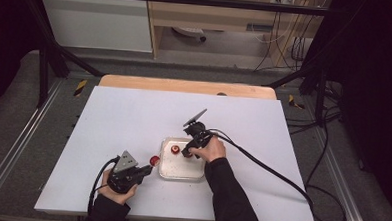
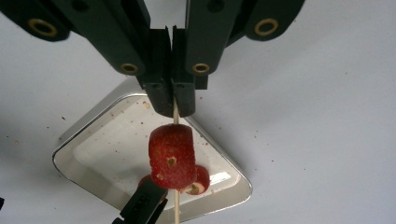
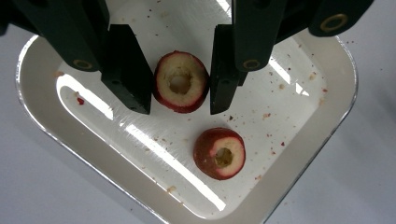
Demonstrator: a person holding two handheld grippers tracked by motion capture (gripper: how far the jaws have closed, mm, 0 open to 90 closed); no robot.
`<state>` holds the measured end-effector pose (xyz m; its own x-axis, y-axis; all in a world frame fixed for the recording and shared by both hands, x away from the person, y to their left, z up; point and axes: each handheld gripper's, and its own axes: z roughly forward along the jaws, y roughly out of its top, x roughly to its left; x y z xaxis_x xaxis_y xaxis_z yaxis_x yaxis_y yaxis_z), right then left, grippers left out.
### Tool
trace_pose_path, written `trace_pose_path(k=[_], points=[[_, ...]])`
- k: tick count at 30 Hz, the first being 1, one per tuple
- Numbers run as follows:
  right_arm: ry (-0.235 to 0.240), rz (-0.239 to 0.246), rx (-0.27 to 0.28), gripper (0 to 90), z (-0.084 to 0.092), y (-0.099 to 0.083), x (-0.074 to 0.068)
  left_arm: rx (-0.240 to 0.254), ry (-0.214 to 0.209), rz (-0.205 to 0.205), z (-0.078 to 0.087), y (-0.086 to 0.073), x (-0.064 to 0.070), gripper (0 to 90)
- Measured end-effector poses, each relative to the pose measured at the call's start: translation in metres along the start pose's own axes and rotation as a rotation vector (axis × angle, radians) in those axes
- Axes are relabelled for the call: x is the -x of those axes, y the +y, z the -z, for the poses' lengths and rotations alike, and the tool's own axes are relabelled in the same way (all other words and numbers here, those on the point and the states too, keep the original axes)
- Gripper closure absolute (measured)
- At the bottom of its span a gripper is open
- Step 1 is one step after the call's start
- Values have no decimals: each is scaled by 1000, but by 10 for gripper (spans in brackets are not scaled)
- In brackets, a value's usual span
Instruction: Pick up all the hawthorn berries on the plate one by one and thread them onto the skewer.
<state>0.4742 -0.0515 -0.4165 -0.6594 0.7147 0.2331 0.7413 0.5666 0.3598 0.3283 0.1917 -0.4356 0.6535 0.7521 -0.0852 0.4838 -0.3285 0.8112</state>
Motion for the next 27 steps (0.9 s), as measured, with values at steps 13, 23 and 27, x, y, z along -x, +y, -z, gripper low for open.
trace_pose_path(k=[13, 23, 27], points=[[60, 6, 148, 605, 29, -16, -13, 10, 4, -13, 1, 1, 3, 881], [113, -11, 324, 606, 42, -46, -9, 10, 2, -22, 0, 1, 7, 881], [164, -46, 457, 605, 44, -62, -10, 13, 1, -21, 0, 1, 9, 880]])
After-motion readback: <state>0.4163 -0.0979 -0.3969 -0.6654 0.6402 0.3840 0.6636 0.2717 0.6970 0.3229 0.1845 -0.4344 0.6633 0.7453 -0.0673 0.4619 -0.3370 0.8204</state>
